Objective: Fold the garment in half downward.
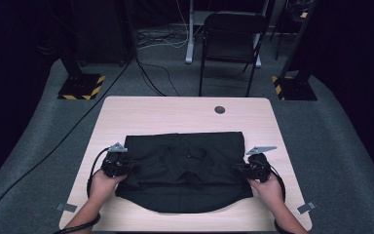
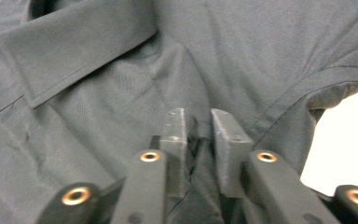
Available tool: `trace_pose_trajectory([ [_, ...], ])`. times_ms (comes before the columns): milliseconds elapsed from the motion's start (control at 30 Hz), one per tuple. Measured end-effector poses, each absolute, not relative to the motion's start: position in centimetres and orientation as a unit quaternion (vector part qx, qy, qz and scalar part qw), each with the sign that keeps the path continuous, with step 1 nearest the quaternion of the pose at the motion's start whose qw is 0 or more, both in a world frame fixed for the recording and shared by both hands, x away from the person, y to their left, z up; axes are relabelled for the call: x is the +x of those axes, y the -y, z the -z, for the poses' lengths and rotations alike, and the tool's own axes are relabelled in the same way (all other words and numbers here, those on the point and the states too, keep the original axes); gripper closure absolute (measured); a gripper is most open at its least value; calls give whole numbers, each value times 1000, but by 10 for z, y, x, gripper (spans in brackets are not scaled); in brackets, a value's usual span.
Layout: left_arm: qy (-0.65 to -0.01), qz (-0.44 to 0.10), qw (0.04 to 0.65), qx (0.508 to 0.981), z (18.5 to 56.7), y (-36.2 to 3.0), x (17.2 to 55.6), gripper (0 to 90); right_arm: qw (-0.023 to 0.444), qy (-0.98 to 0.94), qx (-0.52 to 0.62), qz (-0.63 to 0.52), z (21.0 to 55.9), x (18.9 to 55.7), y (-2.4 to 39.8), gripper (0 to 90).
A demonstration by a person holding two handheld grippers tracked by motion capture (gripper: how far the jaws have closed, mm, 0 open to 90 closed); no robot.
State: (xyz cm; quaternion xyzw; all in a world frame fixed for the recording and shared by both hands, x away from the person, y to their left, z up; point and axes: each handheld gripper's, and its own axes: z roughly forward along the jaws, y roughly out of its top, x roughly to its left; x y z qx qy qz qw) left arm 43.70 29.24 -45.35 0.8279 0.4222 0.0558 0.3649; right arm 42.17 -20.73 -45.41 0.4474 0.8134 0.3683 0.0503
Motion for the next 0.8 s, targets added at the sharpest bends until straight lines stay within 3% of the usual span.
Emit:
trace_pose_trajectory([
  [100,-410,-65,363,834,449,-292,431,836,52,-819,443,-361,451,418,206,846],
  [267,-400,-78,371,834,438,-298,421,878,56,-820,441,-361,445,413,205,856],
  [800,-391,-83,395,827,424,-314,391,891,60,-814,425,-392,426,388,209,863],
])
